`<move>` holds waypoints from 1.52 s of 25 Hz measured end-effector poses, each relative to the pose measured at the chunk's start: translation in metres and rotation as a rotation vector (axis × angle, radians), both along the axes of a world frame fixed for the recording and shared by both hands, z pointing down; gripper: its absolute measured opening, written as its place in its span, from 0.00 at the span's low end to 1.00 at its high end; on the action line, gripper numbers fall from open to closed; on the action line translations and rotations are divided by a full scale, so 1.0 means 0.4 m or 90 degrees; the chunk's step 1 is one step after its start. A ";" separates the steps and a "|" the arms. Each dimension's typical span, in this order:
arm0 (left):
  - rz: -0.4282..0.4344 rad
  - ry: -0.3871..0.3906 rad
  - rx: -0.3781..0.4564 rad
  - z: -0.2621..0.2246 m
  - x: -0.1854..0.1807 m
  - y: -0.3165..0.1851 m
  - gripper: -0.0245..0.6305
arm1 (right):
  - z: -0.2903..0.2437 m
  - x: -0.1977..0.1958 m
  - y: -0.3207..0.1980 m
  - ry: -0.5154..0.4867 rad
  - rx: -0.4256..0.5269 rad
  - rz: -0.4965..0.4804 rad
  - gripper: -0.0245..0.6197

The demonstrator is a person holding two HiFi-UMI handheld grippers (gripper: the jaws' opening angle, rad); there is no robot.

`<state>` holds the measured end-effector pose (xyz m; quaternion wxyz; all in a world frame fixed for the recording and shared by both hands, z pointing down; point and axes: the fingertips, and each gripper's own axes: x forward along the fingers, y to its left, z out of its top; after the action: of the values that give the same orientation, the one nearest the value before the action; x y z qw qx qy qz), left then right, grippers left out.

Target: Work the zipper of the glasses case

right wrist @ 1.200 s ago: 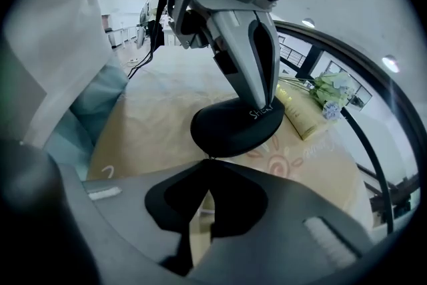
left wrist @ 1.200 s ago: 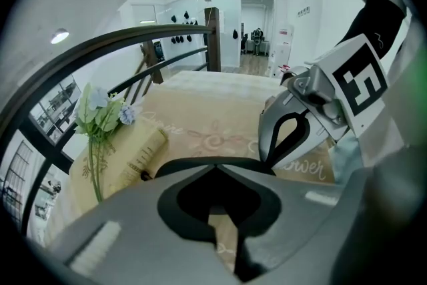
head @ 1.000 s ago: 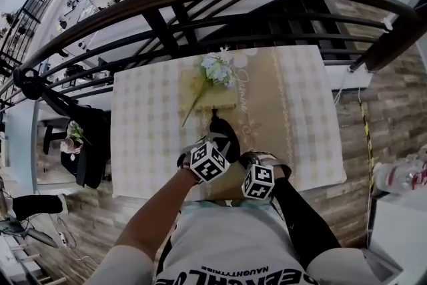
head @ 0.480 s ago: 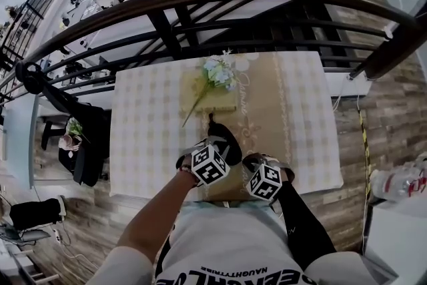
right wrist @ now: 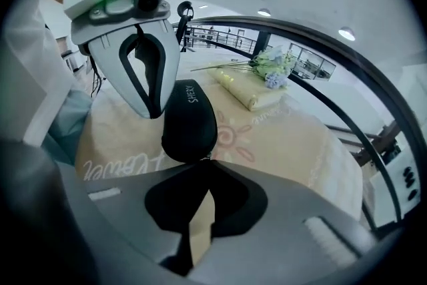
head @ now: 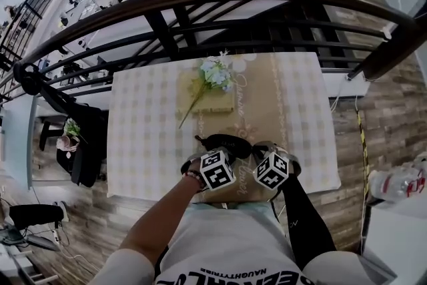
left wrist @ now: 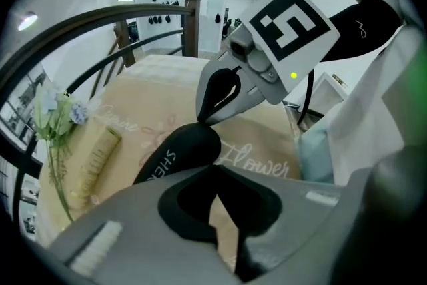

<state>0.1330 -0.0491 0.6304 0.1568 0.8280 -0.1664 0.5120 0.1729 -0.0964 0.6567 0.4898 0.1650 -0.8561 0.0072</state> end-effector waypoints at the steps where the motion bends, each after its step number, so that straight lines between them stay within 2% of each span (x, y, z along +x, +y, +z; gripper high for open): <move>1: -0.007 0.002 0.014 -0.007 -0.001 -0.007 0.05 | 0.003 -0.002 0.000 0.004 0.002 -0.010 0.08; 5: -0.080 0.028 0.110 -0.069 -0.028 -0.094 0.05 | 0.018 0.002 0.005 0.016 0.001 -0.027 0.08; 8: -0.097 0.010 0.154 -0.079 -0.055 -0.133 0.05 | 0.020 0.004 0.007 0.016 -0.001 -0.026 0.08; 11: -0.106 -0.011 0.152 -0.052 -0.064 -0.140 0.05 | 0.017 0.005 0.004 0.019 0.000 -0.026 0.08; 14: -0.130 -0.005 0.163 -0.033 -0.067 -0.144 0.04 | 0.021 0.007 0.003 0.024 -0.002 -0.029 0.08; 18: -0.113 -0.008 0.161 -0.027 -0.066 -0.137 0.04 | 0.022 0.009 0.008 0.031 0.001 -0.046 0.08; 26: -0.114 -0.004 0.164 -0.027 -0.068 -0.130 0.04 | 0.014 0.014 0.048 0.041 -0.011 -0.073 0.08; 38: -0.129 0.017 0.151 -0.029 -0.070 -0.131 0.04 | 0.007 -0.005 0.107 -0.008 -0.062 -0.024 0.08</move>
<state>0.1050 -0.1014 0.6189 0.1108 0.8262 -0.3067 0.4593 0.1707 -0.0535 0.6596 0.4920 0.1250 -0.8606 0.0406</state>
